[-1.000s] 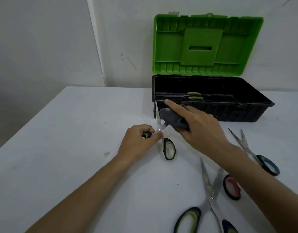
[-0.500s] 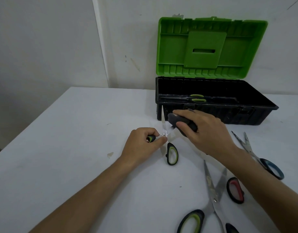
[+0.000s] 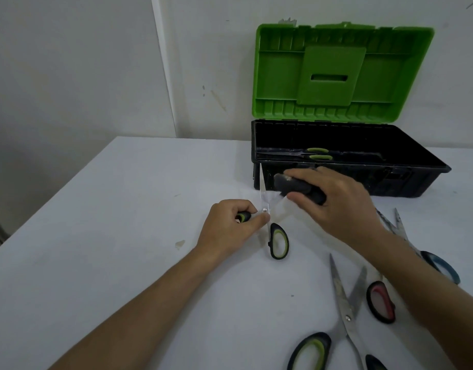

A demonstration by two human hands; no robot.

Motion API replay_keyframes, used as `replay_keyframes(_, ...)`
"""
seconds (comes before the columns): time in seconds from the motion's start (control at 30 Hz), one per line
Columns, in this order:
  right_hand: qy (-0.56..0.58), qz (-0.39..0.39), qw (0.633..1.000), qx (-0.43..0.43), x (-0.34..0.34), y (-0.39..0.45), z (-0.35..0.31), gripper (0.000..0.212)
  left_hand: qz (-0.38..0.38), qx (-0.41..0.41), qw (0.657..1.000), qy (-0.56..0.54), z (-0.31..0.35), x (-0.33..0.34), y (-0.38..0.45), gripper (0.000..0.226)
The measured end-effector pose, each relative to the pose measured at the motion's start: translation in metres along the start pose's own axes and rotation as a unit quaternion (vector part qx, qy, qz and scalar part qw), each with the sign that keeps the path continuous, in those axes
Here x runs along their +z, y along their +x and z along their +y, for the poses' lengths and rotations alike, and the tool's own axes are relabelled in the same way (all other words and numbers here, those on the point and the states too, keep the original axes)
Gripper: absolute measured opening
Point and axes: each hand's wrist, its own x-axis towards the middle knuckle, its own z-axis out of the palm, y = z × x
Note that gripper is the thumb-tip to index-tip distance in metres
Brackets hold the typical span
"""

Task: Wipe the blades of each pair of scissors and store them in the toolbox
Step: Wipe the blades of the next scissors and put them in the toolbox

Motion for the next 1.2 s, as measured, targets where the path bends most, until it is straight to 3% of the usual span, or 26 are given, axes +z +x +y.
replay_keyframes(0.13, -0.015, 0.039, 0.999, 0.021, -0.009, 0.001, 0.001, 0.042, -0.001, -0.013, 1.0, -0.002, 0.0, 0.002, 0.002, 0.035)
replay_keyframes(0.3, 0.0, -0.013, 0.999, -0.042, 0.004, -0.007, -0.012, 0.039, -0.008, -0.024, 0.999, -0.021, 0.001, 0.0, 0.001, 0.034)
replay_keyframes(0.5, 0.005, 0.061, 0.997, 0.048, -0.01, 0.007, 0.008, 0.037, -0.021, -0.041, 0.998, -0.046, 0.0, -0.001, 0.004, 0.035)
replay_keyframes(0.63, 0.013, -0.024, 0.999, -0.026, -0.002, -0.011, -0.016, 0.037, -0.038, -0.061, 0.996, -0.056, -0.001, -0.002, 0.008, 0.032)
replay_keyframes(0.7, -0.002, -0.038, 0.999, -0.004, 0.001, -0.009, -0.013, 0.037, -0.041, -0.055, 0.997, -0.042, -0.001, -0.003, 0.007, 0.031)
replay_keyframes(0.83, -0.052, 0.007, 0.997, 0.057, -0.023, 0.007, 0.009, 0.04, -0.051, -0.066, 0.996, -0.043, -0.001, -0.004, 0.007, 0.023)
replay_keyframes(1.03, -0.097, -0.092, 0.989, -0.056, -0.031, -0.005, -0.023, 0.048, -0.049, -0.116, 0.992, 0.005, 0.001, -0.002, 0.005, 0.065)
replay_keyframes(1.2, -0.135, -0.105, 0.985, -0.026, -0.022, 0.009, -0.023, 0.044, -0.062, -0.071, 0.996, -0.002, -0.002, -0.002, 0.002, 0.066)
